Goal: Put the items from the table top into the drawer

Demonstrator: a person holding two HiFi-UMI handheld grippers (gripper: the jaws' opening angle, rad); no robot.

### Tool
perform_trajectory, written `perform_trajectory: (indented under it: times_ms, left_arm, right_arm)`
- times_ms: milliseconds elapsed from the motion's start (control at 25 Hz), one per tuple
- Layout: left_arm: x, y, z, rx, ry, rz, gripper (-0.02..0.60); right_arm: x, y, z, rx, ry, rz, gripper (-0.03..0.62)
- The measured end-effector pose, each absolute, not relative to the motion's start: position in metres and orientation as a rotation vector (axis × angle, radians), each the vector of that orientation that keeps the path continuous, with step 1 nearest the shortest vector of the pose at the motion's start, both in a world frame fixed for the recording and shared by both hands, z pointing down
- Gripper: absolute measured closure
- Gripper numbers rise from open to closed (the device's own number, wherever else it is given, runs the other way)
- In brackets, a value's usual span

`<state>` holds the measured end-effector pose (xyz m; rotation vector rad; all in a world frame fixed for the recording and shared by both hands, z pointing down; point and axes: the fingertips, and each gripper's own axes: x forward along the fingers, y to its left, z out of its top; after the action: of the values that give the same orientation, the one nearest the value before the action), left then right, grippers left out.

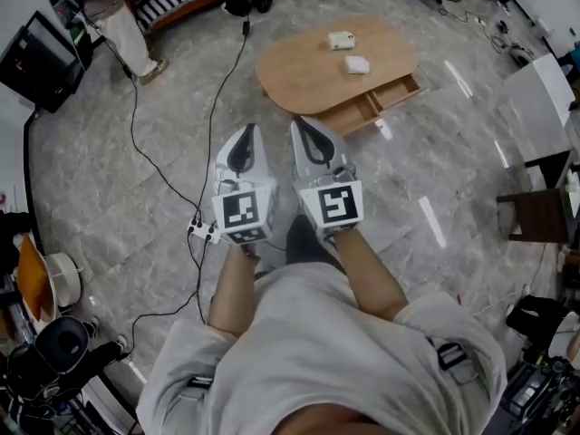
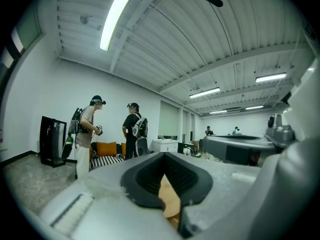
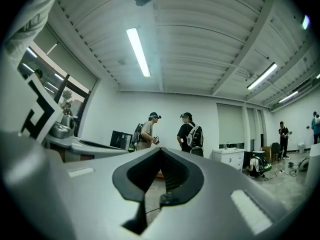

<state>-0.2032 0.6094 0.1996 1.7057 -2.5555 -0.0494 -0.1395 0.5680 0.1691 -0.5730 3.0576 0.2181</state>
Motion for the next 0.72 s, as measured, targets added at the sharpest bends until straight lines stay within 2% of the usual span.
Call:
perform_trajectory:
  times_ms: [120, 320, 720]
  left_arm:
    - [-0.218, 0.558, 0.201, 1.713, -2.519, -0.024, 0.561]
    - [-0.217, 0.469, 0.204, 1.78, -2.441, 0.02, 0.561]
    - [-0.184, 0.329, 0.213, 1.96, -2.214, 0.095, 0.561]
  right_arm:
    - [-0.154, 0.524, 0.175, -0.564, 3.089, 0.285, 0.586]
    - [-0.161, 0.438, 0.183, -0.591, 3.112, 0.193, 0.586]
    - [-0.115, 0.305, 0.199, -0.848, 3.038, 0.125, 0.586]
